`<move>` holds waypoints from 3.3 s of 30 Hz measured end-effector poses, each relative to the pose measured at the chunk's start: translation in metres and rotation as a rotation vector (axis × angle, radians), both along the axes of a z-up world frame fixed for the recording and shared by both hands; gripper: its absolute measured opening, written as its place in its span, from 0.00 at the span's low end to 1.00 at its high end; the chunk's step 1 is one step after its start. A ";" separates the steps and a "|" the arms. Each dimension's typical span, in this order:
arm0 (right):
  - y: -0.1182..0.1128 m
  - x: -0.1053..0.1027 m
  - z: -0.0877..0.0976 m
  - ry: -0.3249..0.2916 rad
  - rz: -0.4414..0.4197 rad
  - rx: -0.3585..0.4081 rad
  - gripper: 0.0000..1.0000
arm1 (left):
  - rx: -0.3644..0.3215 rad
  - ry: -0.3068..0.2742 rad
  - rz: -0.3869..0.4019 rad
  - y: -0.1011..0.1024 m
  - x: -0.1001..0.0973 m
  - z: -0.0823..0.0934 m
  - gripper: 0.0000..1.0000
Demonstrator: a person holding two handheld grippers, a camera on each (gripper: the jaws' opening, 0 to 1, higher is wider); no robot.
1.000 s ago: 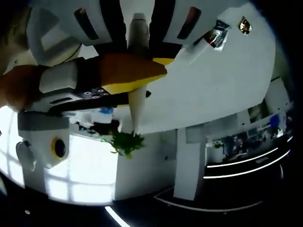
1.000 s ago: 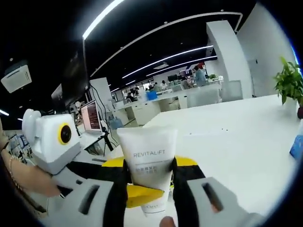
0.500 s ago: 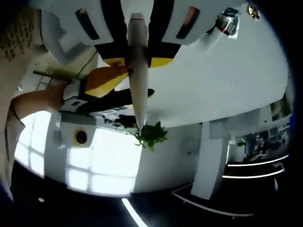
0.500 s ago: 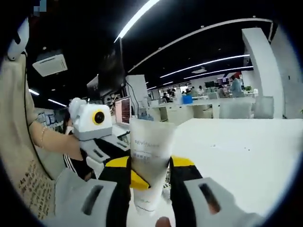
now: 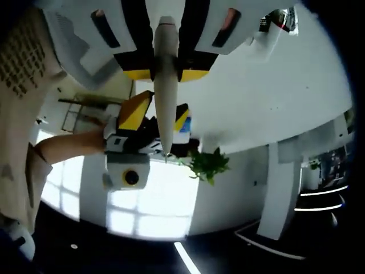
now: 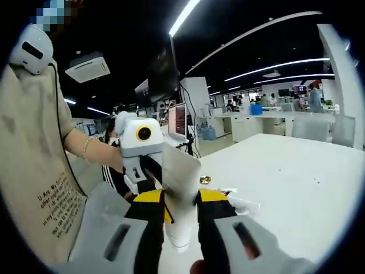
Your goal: Arrange the skincare products in the storage area until every visible bottle or jar stands upright without overlapping.
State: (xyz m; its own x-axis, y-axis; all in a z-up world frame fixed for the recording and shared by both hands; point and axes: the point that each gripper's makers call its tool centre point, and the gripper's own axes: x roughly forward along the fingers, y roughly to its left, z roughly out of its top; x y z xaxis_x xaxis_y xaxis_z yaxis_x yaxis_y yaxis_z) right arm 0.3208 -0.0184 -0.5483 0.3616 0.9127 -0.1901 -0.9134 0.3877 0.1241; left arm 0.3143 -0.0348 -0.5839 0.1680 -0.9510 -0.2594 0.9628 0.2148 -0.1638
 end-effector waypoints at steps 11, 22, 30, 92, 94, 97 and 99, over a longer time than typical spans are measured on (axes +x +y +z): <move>-0.003 -0.008 -0.072 0.034 0.052 -0.227 0.14 | 0.198 0.003 -0.063 -0.005 -0.005 -0.071 0.13; -0.004 -0.014 -0.094 0.047 0.063 -0.297 0.14 | 0.221 0.018 -0.079 -0.005 -0.009 -0.095 0.14; -0.007 -0.009 -0.094 0.057 0.043 -0.285 0.14 | 0.228 -0.018 -0.122 -0.009 -0.006 -0.094 0.14; -0.054 0.120 -0.094 -0.005 -0.075 -0.284 0.17 | 0.239 -0.075 -0.156 -0.057 0.123 -0.098 0.14; -0.054 0.120 -0.095 -0.004 -0.077 -0.283 0.17 | 0.242 -0.064 -0.152 -0.057 0.122 -0.098 0.14; -0.054 0.120 -0.095 0.003 -0.087 -0.275 0.18 | 0.258 -0.057 -0.140 -0.058 0.122 -0.098 0.15; -0.054 0.121 -0.095 0.007 -0.100 -0.271 0.19 | 0.260 -0.047 -0.125 -0.057 0.124 -0.098 0.15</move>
